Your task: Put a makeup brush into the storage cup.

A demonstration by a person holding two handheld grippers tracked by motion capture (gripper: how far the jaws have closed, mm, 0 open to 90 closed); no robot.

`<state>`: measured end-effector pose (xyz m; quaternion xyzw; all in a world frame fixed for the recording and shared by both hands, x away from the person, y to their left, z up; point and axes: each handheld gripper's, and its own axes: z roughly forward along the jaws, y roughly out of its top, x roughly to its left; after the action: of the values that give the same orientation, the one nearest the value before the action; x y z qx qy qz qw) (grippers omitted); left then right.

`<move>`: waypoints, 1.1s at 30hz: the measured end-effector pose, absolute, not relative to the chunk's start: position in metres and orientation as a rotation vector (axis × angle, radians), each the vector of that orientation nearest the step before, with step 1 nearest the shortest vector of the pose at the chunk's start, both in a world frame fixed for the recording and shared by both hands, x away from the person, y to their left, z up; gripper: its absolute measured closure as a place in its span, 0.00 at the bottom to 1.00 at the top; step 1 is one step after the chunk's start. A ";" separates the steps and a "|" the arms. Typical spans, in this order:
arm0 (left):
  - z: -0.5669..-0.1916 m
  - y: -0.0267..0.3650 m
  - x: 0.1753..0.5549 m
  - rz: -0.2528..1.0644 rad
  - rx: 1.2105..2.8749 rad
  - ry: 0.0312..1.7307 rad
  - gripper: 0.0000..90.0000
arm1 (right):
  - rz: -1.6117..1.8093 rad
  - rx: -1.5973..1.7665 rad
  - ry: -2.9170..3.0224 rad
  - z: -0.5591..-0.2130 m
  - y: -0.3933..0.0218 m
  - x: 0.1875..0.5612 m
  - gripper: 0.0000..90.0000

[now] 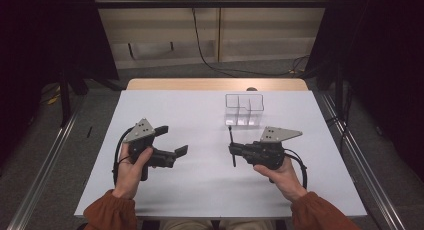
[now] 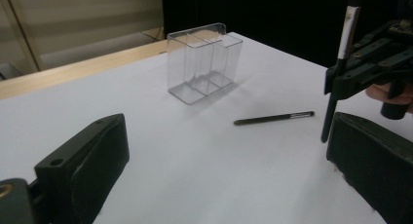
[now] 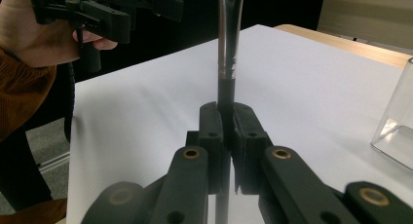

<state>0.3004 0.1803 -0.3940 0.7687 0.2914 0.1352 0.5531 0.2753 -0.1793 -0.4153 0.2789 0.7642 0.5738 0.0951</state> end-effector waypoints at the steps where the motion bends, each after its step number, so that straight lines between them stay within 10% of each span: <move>1: -0.395 0.182 0.299 0.331 1.816 0.695 0.02 | 1.699 0.829 2.262 -0.415 -0.180 0.275 0.94; 33: -0.428 0.257 0.262 0.505 1.677 0.874 0.02 | 1.677 0.897 2.162 -0.403 -0.202 0.284 0.94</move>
<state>0.2624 0.2568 -0.4280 0.7111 0.3703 0.2141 0.5580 0.2836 -0.2017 -0.4027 0.3090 0.7444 0.5774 0.1307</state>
